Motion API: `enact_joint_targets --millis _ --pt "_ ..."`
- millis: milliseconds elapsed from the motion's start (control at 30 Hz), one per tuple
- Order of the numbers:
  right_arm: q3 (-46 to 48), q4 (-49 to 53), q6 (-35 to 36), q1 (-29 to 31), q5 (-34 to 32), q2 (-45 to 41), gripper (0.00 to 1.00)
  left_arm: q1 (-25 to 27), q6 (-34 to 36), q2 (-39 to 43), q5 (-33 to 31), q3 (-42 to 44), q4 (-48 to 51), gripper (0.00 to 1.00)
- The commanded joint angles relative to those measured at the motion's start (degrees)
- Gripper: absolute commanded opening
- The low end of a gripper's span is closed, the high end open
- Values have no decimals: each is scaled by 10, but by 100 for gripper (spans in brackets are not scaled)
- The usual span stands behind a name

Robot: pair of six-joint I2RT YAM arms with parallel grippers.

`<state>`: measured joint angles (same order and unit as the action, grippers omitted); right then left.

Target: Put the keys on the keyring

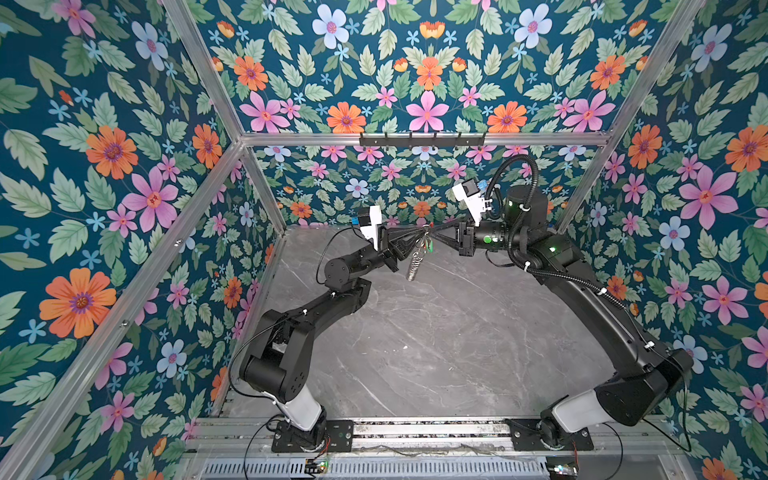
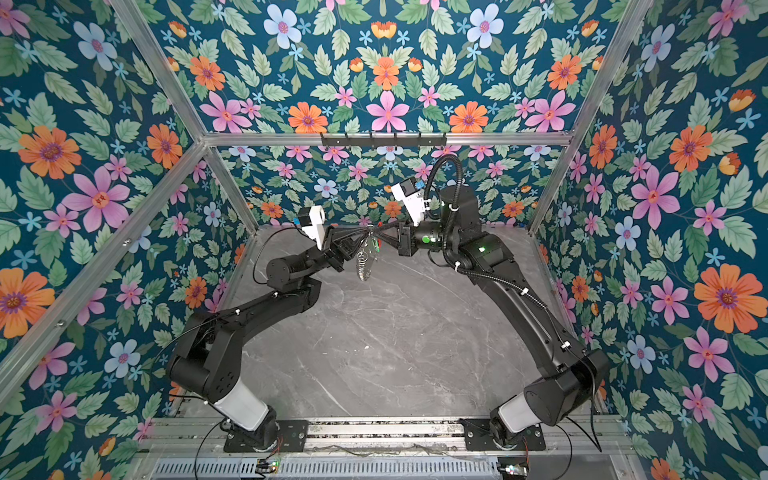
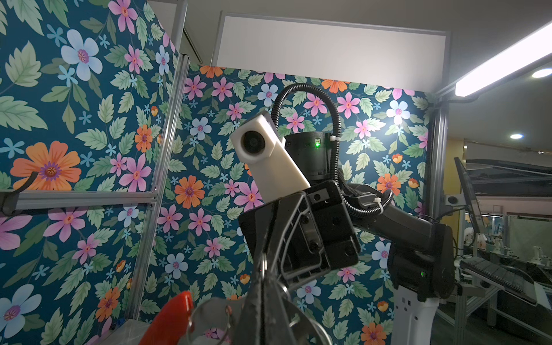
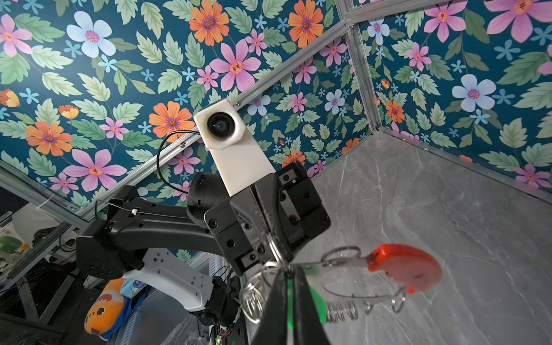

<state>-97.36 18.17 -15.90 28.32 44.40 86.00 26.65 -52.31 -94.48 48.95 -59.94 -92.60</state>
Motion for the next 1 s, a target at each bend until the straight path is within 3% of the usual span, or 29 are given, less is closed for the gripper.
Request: enact_joint_targets --millis 0,100,233,400,600,667,700,767,833,967 --pt "-7 -17 7 2 9 2 6 2 -2 -1 1 -1 -29 0" --pt "-14 -15 6 2 9 8 13 2 -4 -2 2 -1 -29 0" --pt "-21 -16 5 2 9 14 14 4 -6 -3 4 -2 -29 0" --pt "-28 -12 4 3 14 20 2 4 -7 -2 4 0 -30 0" --pt "-18 -1 18 3 6 10 0 3 1 -1 5 4 -30 0" --pt "-18 17 36 2 -4 8 0 1 9 1 14 7 -26 12" --pt "-20 36 54 3 -13 7 0 -3 9 5 14 8 -20 12" --pt "-25 90 108 3 -40 7 0 -14 59 23 58 18 29 18" --pt "-34 147 160 5 -84 13 0 -21 160 58 91 24 153 18" --pt "-32 216 249 19 -192 20 0 -13 533 129 103 -39 655 15"
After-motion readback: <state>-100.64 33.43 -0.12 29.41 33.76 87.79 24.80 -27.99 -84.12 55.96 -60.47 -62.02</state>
